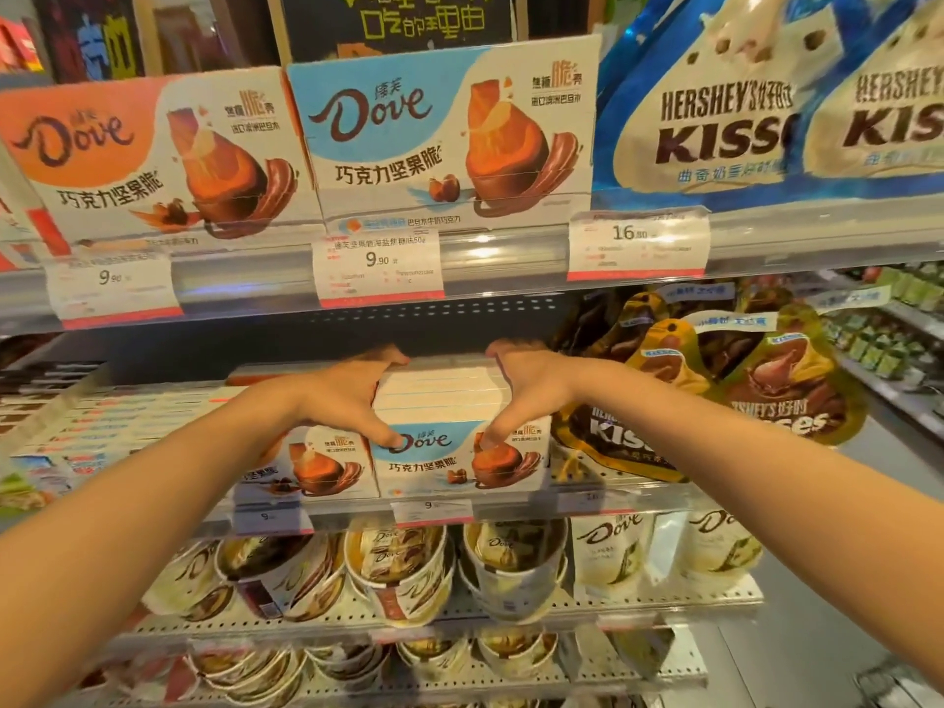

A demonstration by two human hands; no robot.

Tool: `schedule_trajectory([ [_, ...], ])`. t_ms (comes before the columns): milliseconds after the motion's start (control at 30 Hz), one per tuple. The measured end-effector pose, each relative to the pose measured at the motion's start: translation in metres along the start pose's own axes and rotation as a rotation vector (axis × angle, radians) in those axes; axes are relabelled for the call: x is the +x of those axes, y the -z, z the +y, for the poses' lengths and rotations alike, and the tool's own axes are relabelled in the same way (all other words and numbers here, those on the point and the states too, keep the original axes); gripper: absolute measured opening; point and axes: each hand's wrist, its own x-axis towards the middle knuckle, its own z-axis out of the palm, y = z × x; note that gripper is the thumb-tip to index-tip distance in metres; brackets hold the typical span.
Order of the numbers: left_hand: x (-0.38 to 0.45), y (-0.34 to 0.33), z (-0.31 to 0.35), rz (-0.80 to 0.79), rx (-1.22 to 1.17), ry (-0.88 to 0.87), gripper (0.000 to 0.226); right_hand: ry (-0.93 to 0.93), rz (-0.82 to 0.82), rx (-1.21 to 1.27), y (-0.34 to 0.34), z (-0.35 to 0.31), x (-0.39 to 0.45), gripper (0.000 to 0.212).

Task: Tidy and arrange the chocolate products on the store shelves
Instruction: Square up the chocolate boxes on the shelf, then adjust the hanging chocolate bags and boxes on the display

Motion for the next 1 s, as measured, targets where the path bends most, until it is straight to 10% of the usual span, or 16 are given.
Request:
schedule_trajectory([
  [467,0.004,0.004,0.023,-0.131,-0.093,0.125,0.097,0.084,0.083,-0.059,-0.004,0.003,-0.015,0.102],
  [600,0.009,0.000,0.061,-0.020,0.129,0.082,0.127,0.335,0.410,-0.074,0.007,0.005,-0.056,0.057],
  [833,0.052,-0.063,0.153,0.413,-0.091,-0.217,0.038,0.300,0.826,0.136,0.013,0.082,-0.126,0.019],
  [1000,0.084,-0.089,0.191,0.421,-0.183,-0.227,0.033,0.115,0.932,0.068,0.012,0.142,-0.156,0.019],
])
